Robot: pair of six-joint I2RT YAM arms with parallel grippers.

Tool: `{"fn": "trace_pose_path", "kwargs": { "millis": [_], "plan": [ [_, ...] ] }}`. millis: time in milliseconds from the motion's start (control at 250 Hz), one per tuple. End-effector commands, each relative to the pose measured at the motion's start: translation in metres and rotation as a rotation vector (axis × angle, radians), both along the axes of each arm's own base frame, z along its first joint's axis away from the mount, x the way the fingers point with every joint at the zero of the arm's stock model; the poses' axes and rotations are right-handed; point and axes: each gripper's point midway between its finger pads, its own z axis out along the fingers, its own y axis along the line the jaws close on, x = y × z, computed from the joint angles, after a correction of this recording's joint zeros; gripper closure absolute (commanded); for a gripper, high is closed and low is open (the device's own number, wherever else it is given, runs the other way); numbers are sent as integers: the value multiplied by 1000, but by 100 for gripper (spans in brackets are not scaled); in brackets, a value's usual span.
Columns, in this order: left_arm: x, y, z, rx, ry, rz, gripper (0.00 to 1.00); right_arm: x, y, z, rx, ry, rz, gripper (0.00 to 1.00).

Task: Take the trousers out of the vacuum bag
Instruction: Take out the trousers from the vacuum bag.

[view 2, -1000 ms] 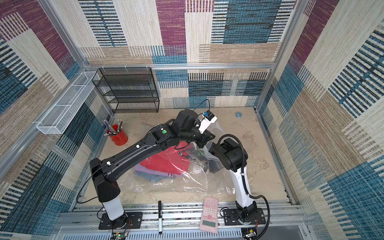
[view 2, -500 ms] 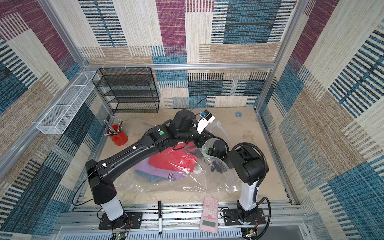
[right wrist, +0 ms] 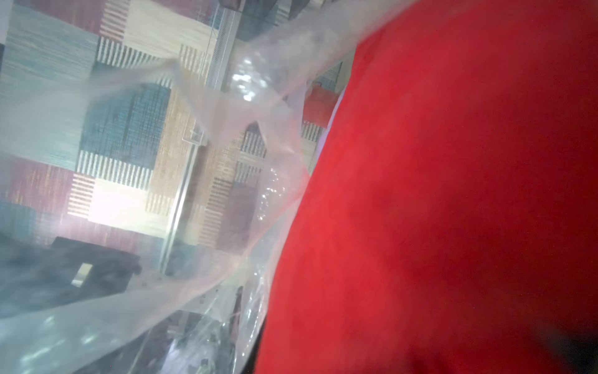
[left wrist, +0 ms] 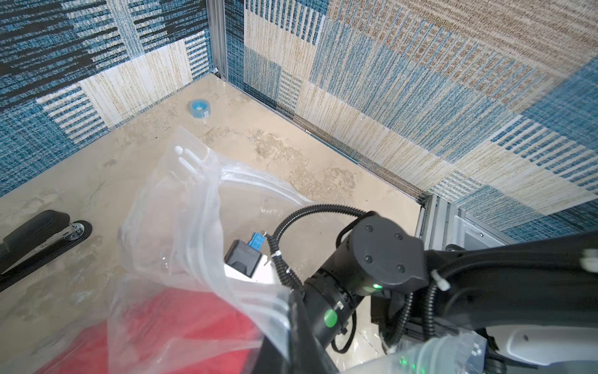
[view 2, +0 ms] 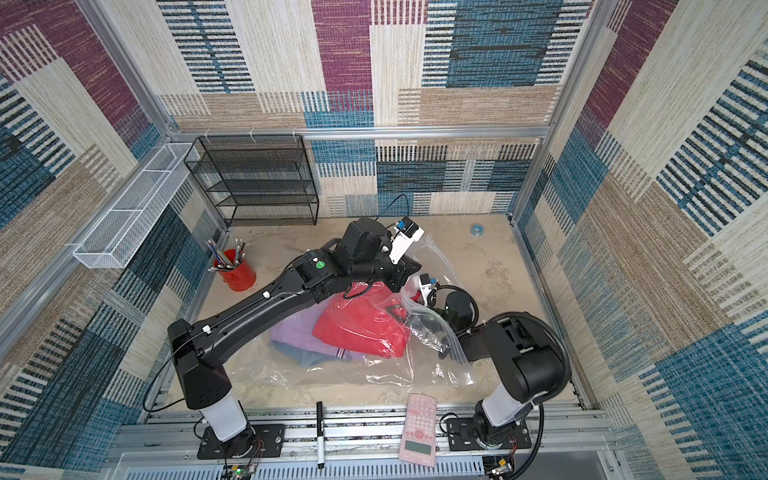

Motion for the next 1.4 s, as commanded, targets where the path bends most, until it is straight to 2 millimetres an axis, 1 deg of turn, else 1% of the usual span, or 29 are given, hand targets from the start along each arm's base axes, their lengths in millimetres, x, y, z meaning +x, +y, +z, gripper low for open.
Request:
{"fn": "trace_pose_path", "kwargs": {
  "millis": [0,68,164,264,448,492,580,672,732,808,924,976,1088,1136,1196,1268,1396],
  "plan": [
    [6,3,4,-4,-40,14,100,14,-14,5,-167,-124,-94,100],
    [7,4,0,2,-35,17,100,20,-29,13,-262,-151,-162,100],
    [8,4,-3,-2,-29,15,100,18,-53,32,-263,-176,-213,100],
    [9,5,-5,-10,-25,15,100,17,-69,34,-308,-177,-257,100],
    [9,7,-6,-16,-23,11,100,13,-81,21,-321,-142,-281,100],
    [10,8,-6,-9,-26,15,100,12,-83,22,-326,-144,-282,100],
    [14,10,-12,35,-34,30,100,12,-87,33,-344,-168,-290,100],
    [20,8,-17,62,-34,41,100,10,-86,47,-356,-190,-266,100],
    [21,2,-20,57,-19,31,100,10,-85,56,-353,-209,-262,100],
    [22,-10,-23,45,0,8,100,11,-83,63,-348,-219,-253,100],
    [21,-30,-27,43,18,-27,100,14,-76,60,-352,-218,-233,100],
    [19,-38,-30,47,27,-44,100,15,-71,56,-362,-213,-218,100],
    [15,-49,-39,57,50,-72,100,19,-54,47,-410,-215,-174,100],
    [13,-53,-43,61,56,-80,100,22,-51,44,-419,-213,-165,100],
    [11,-54,-49,72,65,-85,100,26,-52,42,-446,-216,-175,100],
    [10,-54,-56,83,75,-84,100,32,-59,40,-512,-223,-205,100],
    [9,-51,-63,100,80,-81,100,35,-70,46,-601,-241,-224,100]
  ]
}}
